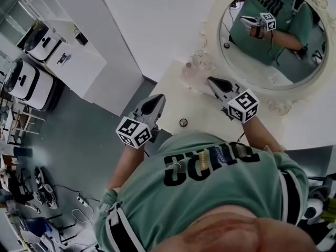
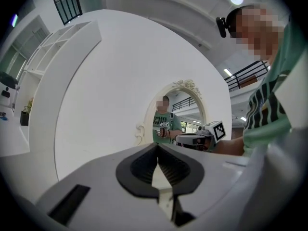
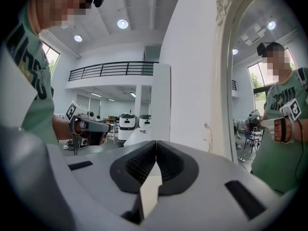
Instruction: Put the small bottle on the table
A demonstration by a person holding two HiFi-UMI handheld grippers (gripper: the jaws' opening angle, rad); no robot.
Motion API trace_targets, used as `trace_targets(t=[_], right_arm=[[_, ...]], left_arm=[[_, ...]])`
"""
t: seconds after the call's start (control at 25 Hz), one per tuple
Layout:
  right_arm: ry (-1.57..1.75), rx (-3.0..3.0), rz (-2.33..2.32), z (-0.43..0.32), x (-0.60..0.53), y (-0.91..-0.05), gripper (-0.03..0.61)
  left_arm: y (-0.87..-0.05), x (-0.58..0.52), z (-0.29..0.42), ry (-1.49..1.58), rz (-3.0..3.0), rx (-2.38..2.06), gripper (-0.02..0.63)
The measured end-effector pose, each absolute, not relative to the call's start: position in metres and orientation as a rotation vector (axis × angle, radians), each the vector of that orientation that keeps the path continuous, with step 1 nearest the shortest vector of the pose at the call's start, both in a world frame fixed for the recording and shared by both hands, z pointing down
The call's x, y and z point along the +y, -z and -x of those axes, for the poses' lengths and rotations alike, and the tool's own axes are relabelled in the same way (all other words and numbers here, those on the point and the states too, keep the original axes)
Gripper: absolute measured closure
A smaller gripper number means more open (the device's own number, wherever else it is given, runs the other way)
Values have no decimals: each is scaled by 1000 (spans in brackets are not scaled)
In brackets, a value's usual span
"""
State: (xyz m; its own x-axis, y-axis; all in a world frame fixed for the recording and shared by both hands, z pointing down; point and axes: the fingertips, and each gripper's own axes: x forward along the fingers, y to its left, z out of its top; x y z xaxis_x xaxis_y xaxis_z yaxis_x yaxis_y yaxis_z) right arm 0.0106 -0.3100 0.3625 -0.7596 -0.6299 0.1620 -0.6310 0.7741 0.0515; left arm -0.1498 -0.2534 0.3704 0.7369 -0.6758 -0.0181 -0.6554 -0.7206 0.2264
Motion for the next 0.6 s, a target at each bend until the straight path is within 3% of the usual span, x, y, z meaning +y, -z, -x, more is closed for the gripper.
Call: trace_targets(t=[0.6], right_arm=[[-133,-2858,-949,-11,-296,-370,584]], left_arm=[[-383,-247,149,129,-2701,-1036,603]])
